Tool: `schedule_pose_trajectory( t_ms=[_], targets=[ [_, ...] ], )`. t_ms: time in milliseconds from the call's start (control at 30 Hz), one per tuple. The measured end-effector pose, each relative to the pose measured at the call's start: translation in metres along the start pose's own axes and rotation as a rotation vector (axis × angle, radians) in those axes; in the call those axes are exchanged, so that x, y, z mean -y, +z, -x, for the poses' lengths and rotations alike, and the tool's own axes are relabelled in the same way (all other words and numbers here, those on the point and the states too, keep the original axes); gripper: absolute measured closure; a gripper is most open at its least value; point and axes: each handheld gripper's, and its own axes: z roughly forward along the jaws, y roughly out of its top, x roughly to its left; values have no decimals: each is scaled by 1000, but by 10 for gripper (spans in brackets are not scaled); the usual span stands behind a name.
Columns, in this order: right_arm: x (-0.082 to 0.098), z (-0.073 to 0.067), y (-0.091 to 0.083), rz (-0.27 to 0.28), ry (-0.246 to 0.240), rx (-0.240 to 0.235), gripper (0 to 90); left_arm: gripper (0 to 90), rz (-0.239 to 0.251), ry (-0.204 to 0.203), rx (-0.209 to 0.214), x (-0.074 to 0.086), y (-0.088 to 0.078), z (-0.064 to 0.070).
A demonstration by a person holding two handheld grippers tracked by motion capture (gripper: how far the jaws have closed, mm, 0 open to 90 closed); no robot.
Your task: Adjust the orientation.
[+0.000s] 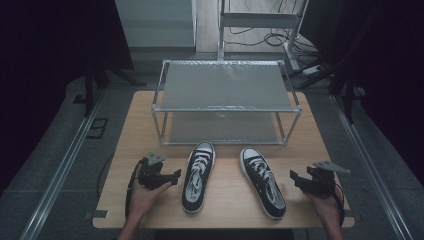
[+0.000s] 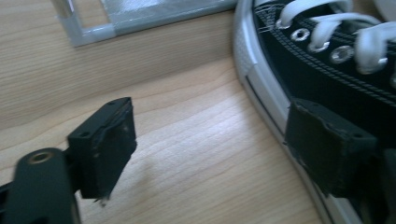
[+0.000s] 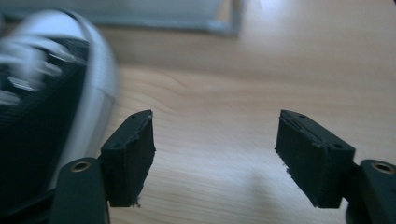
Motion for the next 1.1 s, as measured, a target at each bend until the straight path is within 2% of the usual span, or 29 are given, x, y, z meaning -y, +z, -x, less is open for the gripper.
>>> schedule_pose_trajectory(
  t_ms=[100,167,200,233,300,367,500,633,767,900,1033,1100],
  targets=[
    [-9,-12,-16,55,-21,-63,375,209,11,-3,-4,-1,-4,-1],
    [-14,-24,-27,80,-43,-133,448,225,23,-21,14,-2,-8,-2],
    [-19,-40,-38,104,-92,-182,552,244,25,-23,23,-2,-11,-2],
    [-19,-40,-38,104,-92,-182,552,244,21,-19,30,-3,-14,-1],
    [-24,-60,-47,97,-146,-222,640,252,29,-14,42,-5,-20,1],
    [-27,-81,-53,102,-179,-295,724,252,34,-14,52,-7,-25,3],
    [-28,-123,-50,85,-225,-437,831,239,45,-18,73,-8,-32,4],
    [-24,-159,-37,33,-262,-516,883,237,50,-17,77,-9,-34,5],
    [-16,-190,-18,-31,-298,-563,895,238,36,-14,75,-9,-33,5],
    [-7,-217,2,-90,-334,-580,896,238,29,-11,77,-8,-32,5],
    [-1,-233,19,-138,-355,-574,896,238,27,-8,81,-8,-32,6],
    [2,-237,26,-159,-359,-569,896,238,23,-4,77,-8,-33,7]
  ],
)
